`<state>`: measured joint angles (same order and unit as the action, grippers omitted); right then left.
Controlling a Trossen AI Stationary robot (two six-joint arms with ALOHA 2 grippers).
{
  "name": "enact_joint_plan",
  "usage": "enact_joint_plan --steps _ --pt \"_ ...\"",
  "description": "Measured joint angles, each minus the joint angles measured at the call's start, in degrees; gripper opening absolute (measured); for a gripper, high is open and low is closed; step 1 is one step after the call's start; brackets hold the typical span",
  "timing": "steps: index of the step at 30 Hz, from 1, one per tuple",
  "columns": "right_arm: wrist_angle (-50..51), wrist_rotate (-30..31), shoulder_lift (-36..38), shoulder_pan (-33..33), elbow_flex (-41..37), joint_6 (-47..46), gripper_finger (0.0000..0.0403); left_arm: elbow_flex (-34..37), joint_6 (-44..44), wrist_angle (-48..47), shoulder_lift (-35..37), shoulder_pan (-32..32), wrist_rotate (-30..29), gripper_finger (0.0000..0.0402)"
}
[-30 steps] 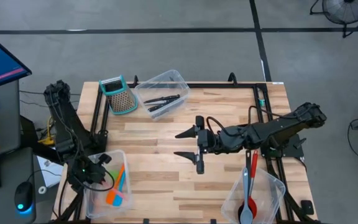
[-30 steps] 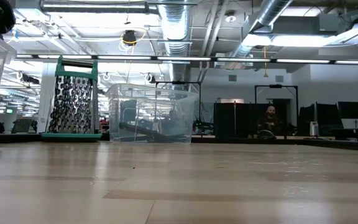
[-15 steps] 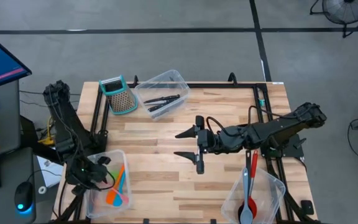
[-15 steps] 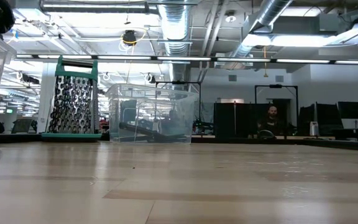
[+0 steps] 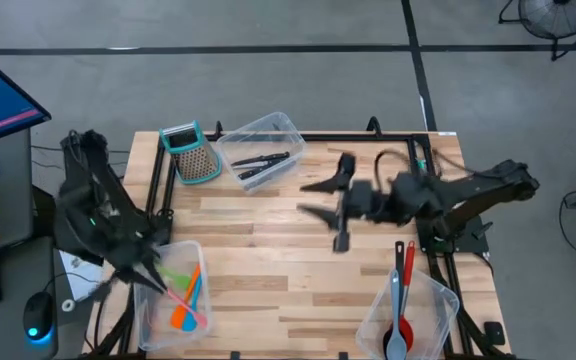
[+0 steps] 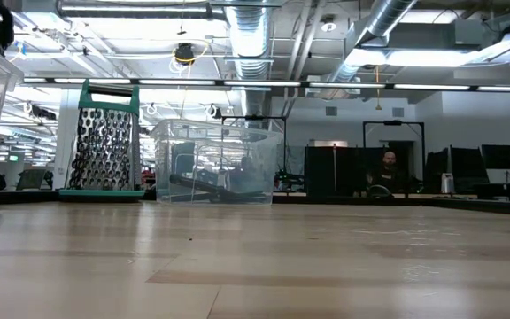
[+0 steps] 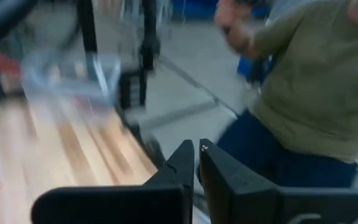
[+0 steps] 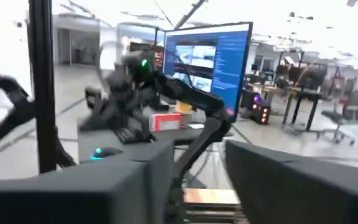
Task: Pick & Place Kitchen Items
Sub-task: Return to Home Position
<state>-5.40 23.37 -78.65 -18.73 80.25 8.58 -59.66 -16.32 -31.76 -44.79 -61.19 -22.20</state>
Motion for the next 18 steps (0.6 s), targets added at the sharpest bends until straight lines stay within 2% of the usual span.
enact_joint_plan --steps 3,5,11,18 --pt "3.8 -4.4 3.7 1.1 0.0 3.5 0.0057 -2.2 10.6 2.2 3.3 0.0 0.8 0.0002" --pt "7.0 -6.8 7.1 2.2 -0.1 3.6 0.0017 -2.3 15.9 3.5 6.4 0.0 2.7 0.0001" --pt "14.4 -10.6 17.7 7.2 -1.8 -1.4 0.0003 -0.8 20.8 3.5 17.1 0.0 2.0 0.0000" --pt "13.8 -14.5 28.5 12.0 -14.8 -4.0 0.0002 5.3 20.2 3.8 27.4 0.0 2.1 0.0000"
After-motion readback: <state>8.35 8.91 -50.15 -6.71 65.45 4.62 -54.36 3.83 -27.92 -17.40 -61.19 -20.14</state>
